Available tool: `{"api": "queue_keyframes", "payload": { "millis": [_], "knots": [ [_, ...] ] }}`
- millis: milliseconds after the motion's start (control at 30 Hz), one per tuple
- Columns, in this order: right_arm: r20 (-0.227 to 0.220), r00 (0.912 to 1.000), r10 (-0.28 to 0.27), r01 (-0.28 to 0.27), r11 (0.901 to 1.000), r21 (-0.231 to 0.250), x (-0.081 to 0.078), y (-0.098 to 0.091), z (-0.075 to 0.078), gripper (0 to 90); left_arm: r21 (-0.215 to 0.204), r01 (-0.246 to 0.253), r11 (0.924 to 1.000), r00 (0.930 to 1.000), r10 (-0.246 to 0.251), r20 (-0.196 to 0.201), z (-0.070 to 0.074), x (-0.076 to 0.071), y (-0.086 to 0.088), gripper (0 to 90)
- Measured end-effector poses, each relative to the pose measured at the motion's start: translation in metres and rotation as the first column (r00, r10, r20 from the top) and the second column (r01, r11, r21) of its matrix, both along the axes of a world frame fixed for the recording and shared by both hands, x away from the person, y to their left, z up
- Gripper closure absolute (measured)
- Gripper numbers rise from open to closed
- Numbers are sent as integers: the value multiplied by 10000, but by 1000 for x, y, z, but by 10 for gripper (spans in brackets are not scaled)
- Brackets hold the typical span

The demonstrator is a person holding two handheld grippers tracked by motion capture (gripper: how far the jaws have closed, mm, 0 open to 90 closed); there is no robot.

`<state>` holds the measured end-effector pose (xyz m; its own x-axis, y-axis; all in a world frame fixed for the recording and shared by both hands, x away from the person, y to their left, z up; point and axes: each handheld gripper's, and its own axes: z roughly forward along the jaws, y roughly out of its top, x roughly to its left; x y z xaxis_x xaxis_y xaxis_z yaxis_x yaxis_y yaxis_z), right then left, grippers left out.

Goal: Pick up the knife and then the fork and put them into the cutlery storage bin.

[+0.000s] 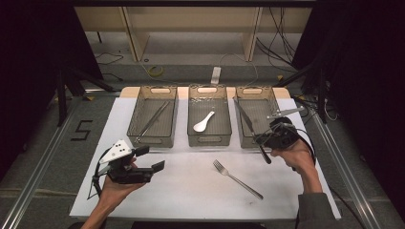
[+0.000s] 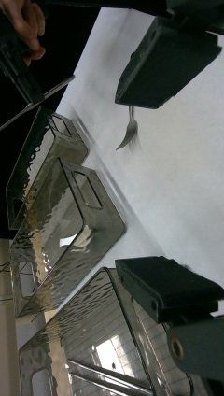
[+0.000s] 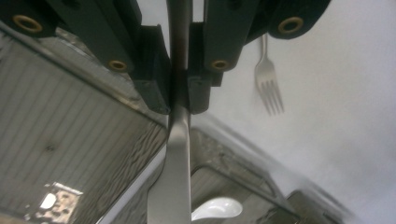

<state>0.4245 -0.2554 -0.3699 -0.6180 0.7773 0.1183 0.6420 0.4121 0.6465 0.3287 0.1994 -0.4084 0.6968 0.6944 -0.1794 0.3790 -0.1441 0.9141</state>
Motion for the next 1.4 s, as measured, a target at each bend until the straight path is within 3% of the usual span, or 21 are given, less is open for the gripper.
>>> {"api": "queue_keyframes", "payload": {
  "millis": [233, 400, 667, 1067, 1400],
  "knots": [
    [134, 9992, -377, 377, 9993, -3, 19, -2, 7, 805, -36, 26, 10000, 10000, -25, 30, 0, 0, -1, 165],
    [236, 9975, -666, 660, 9975, 251, 33, -2, 14, 805, -43, 49, 10000, 10000, -49, 34, 0, 0, -2, 165],
    [350, 9923, -1190, 1186, 9929, 130, 60, 1, 27, 805, -78, 25, 10000, 10000, -24, 51, 1, 0, -2, 165],
    [474, 9803, -1916, 1916, 9815, 45, 82, 2, 21, 805, -119, 43, 9999, 10000, -42, 34, 1, 0, -2, 165],
    [692, 9670, -2450, 2460, 9693, -58, 89, 2, 10, 805, -175, 34, 9998, 10000, -33, 46, 1, -1, -2, 165]
  ]
}}
